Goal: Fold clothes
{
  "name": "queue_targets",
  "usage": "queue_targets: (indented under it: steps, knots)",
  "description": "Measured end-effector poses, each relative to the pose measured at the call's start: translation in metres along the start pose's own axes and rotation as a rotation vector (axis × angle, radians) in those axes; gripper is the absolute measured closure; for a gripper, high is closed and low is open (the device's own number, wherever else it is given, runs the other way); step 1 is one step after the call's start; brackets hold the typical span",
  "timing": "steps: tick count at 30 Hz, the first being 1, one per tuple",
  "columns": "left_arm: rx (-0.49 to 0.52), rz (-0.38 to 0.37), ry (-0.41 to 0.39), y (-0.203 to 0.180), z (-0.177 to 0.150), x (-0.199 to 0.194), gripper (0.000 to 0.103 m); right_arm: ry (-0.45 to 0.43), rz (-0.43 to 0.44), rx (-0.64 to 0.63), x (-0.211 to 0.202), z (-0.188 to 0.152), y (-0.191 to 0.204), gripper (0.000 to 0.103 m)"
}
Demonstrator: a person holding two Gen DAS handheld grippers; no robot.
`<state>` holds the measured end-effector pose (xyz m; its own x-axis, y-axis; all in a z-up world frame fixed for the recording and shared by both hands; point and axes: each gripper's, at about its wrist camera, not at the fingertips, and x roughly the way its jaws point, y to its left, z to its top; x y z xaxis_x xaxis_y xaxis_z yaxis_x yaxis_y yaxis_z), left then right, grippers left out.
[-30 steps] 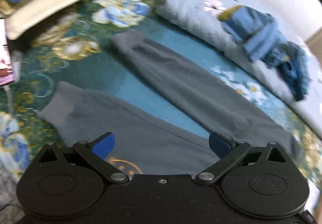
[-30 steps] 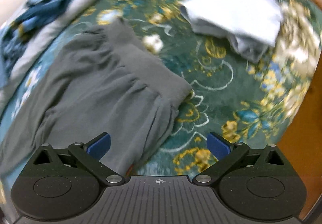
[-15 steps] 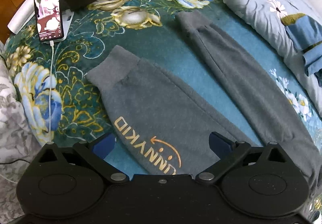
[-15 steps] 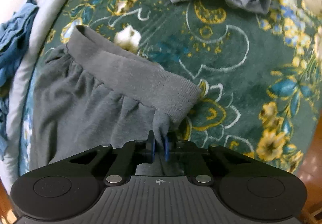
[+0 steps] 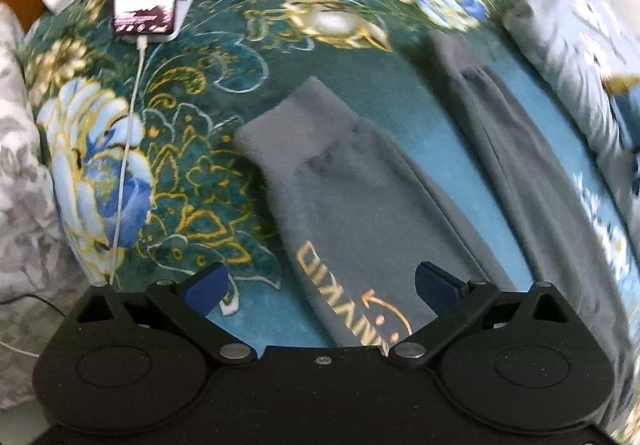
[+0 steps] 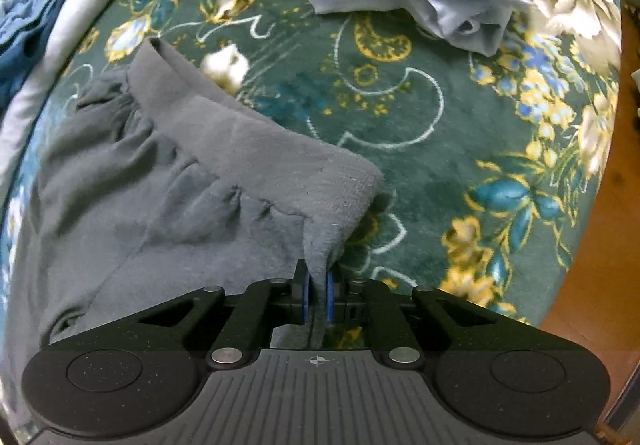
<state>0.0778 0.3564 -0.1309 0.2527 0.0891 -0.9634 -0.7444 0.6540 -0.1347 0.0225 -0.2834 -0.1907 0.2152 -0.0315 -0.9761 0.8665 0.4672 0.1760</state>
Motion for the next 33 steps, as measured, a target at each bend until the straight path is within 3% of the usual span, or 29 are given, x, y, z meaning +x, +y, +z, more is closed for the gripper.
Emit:
queue_targets:
  steps: [6, 11, 16, 17, 19, 20, 21, 22, 27, 33]
  knots:
    - [-0.058, -0.023, -0.024, 0.031, 0.010, 0.021, 0.006, -0.014, -0.009, 0.005, -0.004, -0.007, 0.000, 0.091]
    - [-0.068, -0.031, -0.016, 0.039, 0.019, 0.045, 0.016, -0.023, -0.027, -0.006, 0.001, -0.009, 0.008, 0.085]
    - [-0.030, -0.051, 0.021, 0.033, 0.025, 0.063, 0.045, -0.033, -0.024, 0.015, 0.006, -0.014, 0.013, 0.077]
    - [-0.021, -0.053, 0.027, 0.031, 0.026, 0.066, 0.047, -0.034, -0.025, 0.026, 0.007, -0.014, 0.013, 0.077]
    - [-0.003, -0.057, 0.040, 0.027, 0.028, 0.071, 0.065, -0.042, -0.018, 0.058, 0.007, -0.016, 0.012, 0.077]
    - [0.006, -0.060, 0.047, 0.025, 0.029, 0.074, 0.071, -0.048, -0.012, 0.070, 0.006, -0.016, 0.011, 0.079]
    - [0.009, -0.073, 0.048, 0.025, 0.031, 0.074, 0.090, -0.054, -0.007, 0.082, 0.005, -0.017, 0.011, 0.090]
    - [0.011, -0.086, 0.049, 0.025, 0.032, 0.073, 0.101, -0.064, -0.009, 0.085, 0.002, -0.017, 0.011, 0.096]
    - [-0.038, -0.176, 0.002, 0.025, 0.041, 0.049, 0.102, -0.112, 0.082, 0.203, -0.017, -0.018, -0.001, 0.097]
    - [-0.023, -0.278, -0.026, 0.021, 0.056, 0.013, 0.102, -0.149, 0.189, 0.229, -0.048, -0.016, -0.005, 0.097]
